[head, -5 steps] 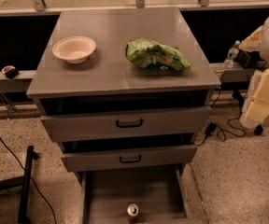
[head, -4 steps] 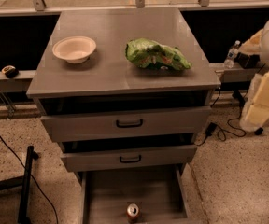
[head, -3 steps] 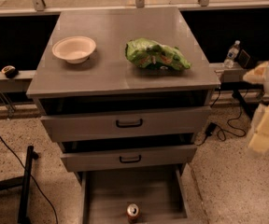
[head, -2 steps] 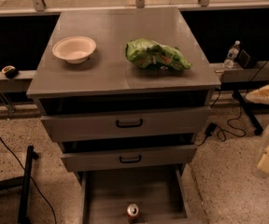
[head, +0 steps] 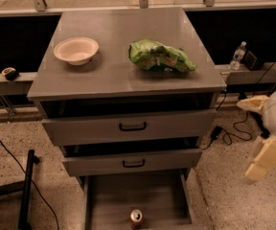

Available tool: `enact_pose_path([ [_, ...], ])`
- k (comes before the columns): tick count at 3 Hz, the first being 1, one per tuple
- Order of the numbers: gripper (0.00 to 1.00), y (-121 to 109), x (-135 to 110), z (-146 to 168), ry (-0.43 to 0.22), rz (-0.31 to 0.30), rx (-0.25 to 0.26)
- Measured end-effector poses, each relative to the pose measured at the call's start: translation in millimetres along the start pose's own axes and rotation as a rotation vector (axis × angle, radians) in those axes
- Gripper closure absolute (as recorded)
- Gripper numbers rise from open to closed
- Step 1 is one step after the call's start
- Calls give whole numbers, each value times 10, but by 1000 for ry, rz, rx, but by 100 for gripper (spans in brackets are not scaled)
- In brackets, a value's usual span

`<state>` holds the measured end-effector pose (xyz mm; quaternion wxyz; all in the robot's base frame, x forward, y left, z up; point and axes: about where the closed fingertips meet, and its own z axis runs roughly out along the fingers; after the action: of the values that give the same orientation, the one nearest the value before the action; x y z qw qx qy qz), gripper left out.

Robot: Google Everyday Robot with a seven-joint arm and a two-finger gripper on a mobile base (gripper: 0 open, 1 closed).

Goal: Pick coke can from bottom drawer and place on counter

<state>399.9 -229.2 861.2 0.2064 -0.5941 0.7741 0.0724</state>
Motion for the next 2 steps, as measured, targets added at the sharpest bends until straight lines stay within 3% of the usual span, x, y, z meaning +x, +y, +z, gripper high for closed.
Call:
enact_pose_path([
  [1, 0, 260, -56, 711, -117, -78, -28],
  [2, 0, 460, 144, 1516, -180, -149, -23],
])
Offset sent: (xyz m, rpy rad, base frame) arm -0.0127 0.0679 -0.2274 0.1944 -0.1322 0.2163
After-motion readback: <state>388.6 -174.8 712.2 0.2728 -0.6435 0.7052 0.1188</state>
